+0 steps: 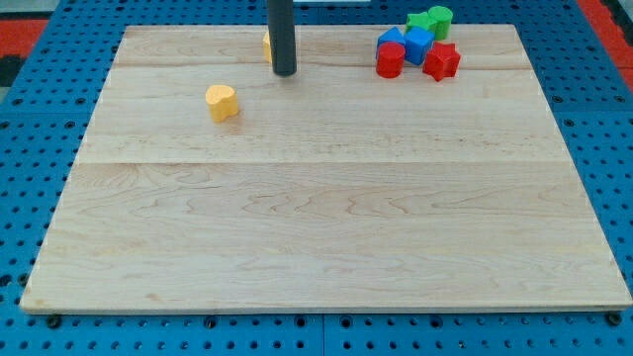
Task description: Move the yellow heart top left side of the yellow hexagon
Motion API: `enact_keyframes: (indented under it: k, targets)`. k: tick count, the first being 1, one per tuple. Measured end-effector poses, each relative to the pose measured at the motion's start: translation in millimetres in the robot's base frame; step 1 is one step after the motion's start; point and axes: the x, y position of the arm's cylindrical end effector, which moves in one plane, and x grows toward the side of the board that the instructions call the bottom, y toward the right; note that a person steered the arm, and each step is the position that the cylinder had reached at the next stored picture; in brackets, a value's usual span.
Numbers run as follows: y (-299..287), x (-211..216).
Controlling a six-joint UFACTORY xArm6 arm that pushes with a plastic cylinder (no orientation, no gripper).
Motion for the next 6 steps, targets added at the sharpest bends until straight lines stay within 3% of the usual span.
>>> enact_keyframes:
  k: [1,2,3,5,6]
  targets:
    - [-32.2,86.0]
    - [-70.7,42.0]
    - [-70.4,-30.3]
    - [-101.7,33.6]
    - [-97.8,-35.5]
